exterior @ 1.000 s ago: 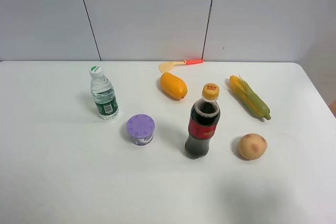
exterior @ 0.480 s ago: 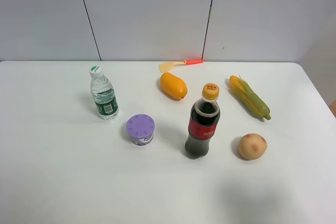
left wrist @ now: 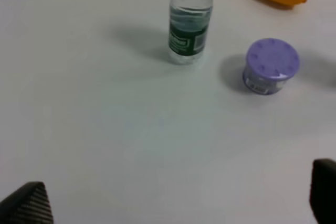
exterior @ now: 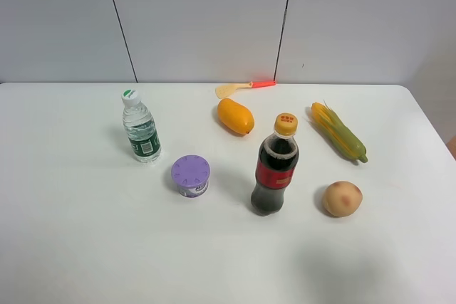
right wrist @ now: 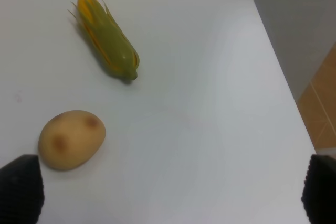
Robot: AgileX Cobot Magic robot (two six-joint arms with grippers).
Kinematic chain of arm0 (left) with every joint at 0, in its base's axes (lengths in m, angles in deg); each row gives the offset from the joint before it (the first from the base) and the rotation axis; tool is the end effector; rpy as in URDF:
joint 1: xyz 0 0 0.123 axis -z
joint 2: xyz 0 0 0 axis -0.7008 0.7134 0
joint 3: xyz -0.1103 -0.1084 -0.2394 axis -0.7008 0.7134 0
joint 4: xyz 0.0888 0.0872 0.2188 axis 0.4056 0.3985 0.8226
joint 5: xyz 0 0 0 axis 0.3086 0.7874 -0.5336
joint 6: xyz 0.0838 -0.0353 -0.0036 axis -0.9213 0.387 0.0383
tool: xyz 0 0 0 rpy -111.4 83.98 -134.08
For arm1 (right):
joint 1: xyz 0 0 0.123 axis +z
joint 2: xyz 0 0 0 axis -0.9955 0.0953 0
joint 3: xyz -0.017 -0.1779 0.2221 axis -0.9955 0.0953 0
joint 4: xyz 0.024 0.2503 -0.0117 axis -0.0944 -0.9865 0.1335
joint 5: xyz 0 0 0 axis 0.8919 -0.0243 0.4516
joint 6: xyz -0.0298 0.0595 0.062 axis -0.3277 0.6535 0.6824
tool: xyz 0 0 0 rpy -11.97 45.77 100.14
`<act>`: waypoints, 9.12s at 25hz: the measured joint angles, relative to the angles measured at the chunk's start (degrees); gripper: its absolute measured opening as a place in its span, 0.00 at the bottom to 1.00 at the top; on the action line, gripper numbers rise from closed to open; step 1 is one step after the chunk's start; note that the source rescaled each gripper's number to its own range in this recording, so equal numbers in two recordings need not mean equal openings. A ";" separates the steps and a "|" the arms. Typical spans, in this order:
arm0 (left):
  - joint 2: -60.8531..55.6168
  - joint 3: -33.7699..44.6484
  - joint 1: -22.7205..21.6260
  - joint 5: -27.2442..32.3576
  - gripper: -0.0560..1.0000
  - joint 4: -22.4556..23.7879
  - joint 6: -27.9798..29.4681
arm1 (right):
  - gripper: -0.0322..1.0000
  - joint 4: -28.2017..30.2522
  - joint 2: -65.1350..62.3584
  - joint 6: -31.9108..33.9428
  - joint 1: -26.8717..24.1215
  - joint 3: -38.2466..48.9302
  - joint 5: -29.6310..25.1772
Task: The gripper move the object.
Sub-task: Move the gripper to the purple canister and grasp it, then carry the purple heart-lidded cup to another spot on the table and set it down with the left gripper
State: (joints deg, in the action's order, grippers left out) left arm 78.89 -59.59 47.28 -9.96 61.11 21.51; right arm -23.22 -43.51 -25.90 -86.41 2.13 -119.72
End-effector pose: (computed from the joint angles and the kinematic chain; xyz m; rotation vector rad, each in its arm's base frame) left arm 0.0000 -0.0129 0.3449 0.1730 2.1364 -0.1593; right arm -0.0058 -0.0053 0.2765 0.0521 2.0498 -0.0928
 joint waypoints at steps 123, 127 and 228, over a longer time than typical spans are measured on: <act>89.02 -23.96 32.20 -39.16 0.08 -1.02 -37.17 | 1.00 0.00 0.00 0.00 0.00 0.00 0.00; 88.97 -33.85 32.20 -28.89 0.08 1.20 -28.82 | 1.00 0.00 0.00 0.00 0.00 0.00 0.00; 138.60 -92.33 44.82 -17.34 0.08 7.71 -6.94 | 1.00 0.00 0.00 0.00 0.00 0.00 0.00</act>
State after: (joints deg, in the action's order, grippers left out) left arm 217.49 -151.92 92.11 -27.30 68.82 14.57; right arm -23.22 -43.51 -25.90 -86.41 2.13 -119.72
